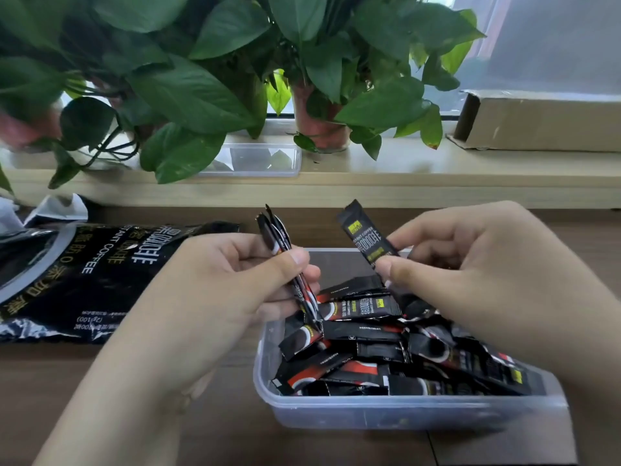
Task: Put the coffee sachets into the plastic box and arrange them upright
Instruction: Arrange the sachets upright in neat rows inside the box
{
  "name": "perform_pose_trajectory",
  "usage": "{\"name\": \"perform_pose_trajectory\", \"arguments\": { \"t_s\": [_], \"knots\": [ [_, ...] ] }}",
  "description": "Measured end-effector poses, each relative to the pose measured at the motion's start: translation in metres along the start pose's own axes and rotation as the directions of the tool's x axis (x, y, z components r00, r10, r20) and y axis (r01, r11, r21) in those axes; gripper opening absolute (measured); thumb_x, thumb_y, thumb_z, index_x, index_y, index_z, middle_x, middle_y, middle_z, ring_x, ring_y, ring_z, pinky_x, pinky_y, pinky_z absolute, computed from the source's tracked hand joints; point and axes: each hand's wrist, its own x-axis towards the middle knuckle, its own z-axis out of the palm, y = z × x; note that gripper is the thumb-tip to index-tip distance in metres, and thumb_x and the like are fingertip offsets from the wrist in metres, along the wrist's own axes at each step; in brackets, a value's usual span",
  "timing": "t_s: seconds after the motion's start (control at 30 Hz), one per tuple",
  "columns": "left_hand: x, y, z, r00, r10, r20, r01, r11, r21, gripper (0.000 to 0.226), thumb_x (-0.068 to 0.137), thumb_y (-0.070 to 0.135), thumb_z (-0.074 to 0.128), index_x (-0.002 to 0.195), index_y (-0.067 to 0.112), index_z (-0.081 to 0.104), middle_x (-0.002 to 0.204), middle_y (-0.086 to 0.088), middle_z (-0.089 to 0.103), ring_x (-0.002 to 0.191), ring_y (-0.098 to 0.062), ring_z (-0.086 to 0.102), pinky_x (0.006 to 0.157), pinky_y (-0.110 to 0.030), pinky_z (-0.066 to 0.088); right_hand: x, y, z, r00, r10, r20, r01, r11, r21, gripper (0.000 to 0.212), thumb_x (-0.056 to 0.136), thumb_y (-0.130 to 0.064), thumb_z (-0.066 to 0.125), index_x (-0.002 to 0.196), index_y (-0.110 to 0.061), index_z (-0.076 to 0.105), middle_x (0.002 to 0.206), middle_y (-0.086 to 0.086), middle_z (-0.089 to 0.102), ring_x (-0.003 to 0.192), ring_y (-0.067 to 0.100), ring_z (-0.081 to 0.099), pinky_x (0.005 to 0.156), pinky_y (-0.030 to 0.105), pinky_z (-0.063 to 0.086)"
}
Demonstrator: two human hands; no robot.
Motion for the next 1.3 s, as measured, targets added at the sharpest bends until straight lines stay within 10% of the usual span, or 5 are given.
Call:
{"name": "perform_pose_trajectory", "arguments": {
  "t_s": [0.2,0.5,0.8,1.03,1.3],
  "knots": [
    [-0.004,-0.001,0.015,0.996,-0.022,0.084,0.027,0.998,-0.048,0.011,0.078,0.015,0.073,0.078,0.006,0.080,0.082,-0.019,0.079,0.074,-0.024,0.078,0.065,-0.027,0.063,-0.001,-0.010,0.034,0.958,-0.287,-0.004,0.280,0.936,-0.214,0.015,0.088,-0.028,0.066,0.081,-0.022,0.078,0.065,-0.008,0.065,0.060,0.008,0.058,0.056,0.018,0.045],
    [0.001,-0.002,0.009,1.000,0.024,-0.004,-0.024,0.999,-0.038,0.016,0.073,0.019,0.073,0.075,0.003,0.078,0.080,-0.018,0.079,0.067,-0.023,0.078,0.058,-0.025,0.061,-0.007,-0.016,0.022,0.943,-0.258,0.209,0.270,0.963,-0.029,0.031,0.091,-0.028,0.057,0.116,-0.025,0.074,0.097,-0.015,0.067,0.078,-0.008,0.060,0.071,0.007,0.047],
    [0.009,-0.009,0.005,0.999,0.021,-0.043,-0.023,0.999,-0.038,0.025,0.070,0.018,0.071,0.085,-0.003,0.071,0.081,-0.021,0.078,0.076,-0.033,0.079,0.058,-0.026,0.061,-0.013,0.028,-0.065,0.985,0.102,-0.142,-0.150,0.908,-0.392,0.020,0.077,-0.021,0.077,0.075,-0.040,0.076,0.060,-0.025,0.066,0.059,-0.010,0.059,0.055,0.004,0.042],
    [0.014,-0.014,0.006,0.999,0.021,-0.047,-0.022,1.000,-0.022,0.030,0.070,0.019,0.070,0.088,-0.005,0.070,0.081,-0.023,0.078,0.074,-0.033,0.079,0.055,-0.024,0.060,-0.015,0.033,-0.060,0.906,0.415,0.083,-0.262,0.704,-0.660,0.030,0.070,-0.052,0.078,0.099,-0.050,0.069,0.098,-0.022,0.054,0.095,0.005,0.056,0.080,0.028,0.048],
    [0.013,-0.014,0.006,0.999,0.023,-0.048,-0.022,1.000,0.005,0.033,0.071,0.020,0.071,0.090,-0.006,0.070,0.083,-0.023,0.078,0.078,-0.033,0.079,0.058,-0.025,0.061,-0.016,0.033,-0.056,0.920,0.376,0.107,-0.221,0.726,-0.652,0.018,0.074,-0.048,0.077,0.091,-0.046,0.072,0.106,-0.017,0.049,0.106,0.009,0.047,0.089,0.029,0.045]
  ]
}}
